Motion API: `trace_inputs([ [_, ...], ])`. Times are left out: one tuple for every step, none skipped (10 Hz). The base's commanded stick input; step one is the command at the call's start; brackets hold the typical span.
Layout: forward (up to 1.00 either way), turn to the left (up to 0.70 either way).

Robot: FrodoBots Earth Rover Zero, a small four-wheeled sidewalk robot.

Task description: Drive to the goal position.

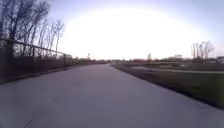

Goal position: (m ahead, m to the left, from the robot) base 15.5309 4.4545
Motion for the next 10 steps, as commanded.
trace_inputs([
  [1.00, 0.41],
  [1.00, 0.41],
  [1.00, 0.41],
  [1.00, 0.41],
  [1.00, 0.41],
  [1.00, 0.41],
  [1.00, 0.41],
  [1.00, 0.41],
  [1.00, 0.35],
  [1.00, 0.29],
])
